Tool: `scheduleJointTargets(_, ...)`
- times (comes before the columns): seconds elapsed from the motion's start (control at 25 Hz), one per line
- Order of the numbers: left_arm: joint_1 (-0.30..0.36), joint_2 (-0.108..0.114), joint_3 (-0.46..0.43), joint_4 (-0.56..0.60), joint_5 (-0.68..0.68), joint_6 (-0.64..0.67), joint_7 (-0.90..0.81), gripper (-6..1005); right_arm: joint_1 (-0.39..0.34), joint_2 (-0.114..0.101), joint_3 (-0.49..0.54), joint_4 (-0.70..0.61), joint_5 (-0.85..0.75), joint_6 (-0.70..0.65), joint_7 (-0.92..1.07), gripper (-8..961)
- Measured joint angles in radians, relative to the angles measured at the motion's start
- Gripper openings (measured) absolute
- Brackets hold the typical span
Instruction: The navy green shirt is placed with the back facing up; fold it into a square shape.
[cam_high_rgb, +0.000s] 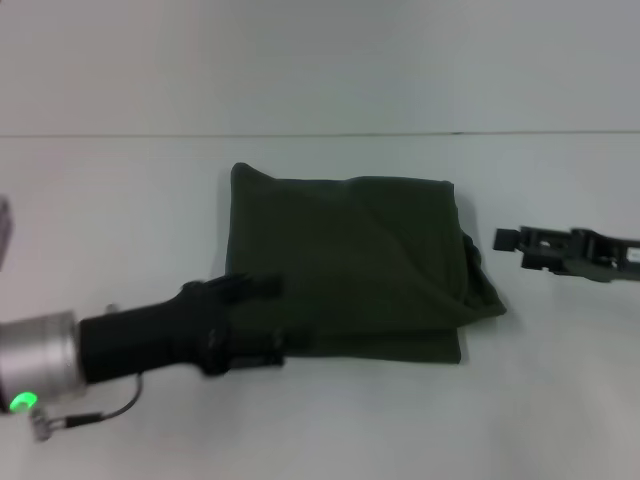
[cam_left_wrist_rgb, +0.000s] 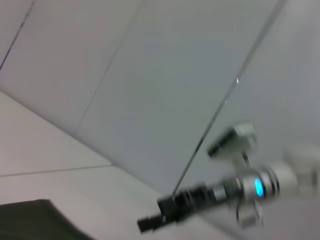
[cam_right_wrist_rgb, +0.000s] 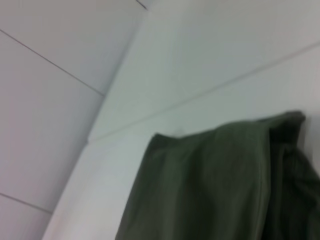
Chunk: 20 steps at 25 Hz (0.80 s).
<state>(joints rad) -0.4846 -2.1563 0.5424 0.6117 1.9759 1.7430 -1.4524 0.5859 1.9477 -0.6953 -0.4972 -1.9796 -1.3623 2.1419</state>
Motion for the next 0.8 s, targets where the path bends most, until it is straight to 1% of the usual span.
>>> scheduleJointTargets(0.08,0.036,-0.005,0.002,0.038,0.022,0.016,0.077,922,0.055,-0.012,-0.002,-0.002,-0.078,0.004,0.108,906)
scheduleJointTargets(0.16,0.059,-0.007,0.003,0.058,0.047,0.023,0.139,968,0.103,-0.019,-0.003,-0.006,-0.143,0.012,0.178,906)
scheduleJointTargets(0.24,0.07,-0.008,0.002,0.064,0.082,0.019,0.186,967,0.143,-0.02,-0.003,-0.01,-0.194,0.024,0.231,906)
scheduleJointTargets(0.36,0.075,-0.009,-0.003,0.061,0.119,0.002,0.221,966,0.192,-0.013,-0.004,-0.013,-0.276,0.051,0.302,905)
scheduleJointTargets(0.52,0.08,-0.011,-0.004,0.057,0.118,0.007,0.257,965,0.244,-0.004,-0.005,-0.015,-0.366,0.075,0.387,904)
scheduleJointTargets(0.64,0.073,-0.011,-0.004,0.052,0.114,0.018,0.26,964,0.267,-0.002,-0.008,-0.016,-0.383,0.081,0.414,904)
scheduleJointTargets(0.8,0.06,-0.01,-0.003,0.043,0.108,0.031,0.259,964,0.276,0.003,-0.021,-0.006,-0.396,0.113,0.429,903)
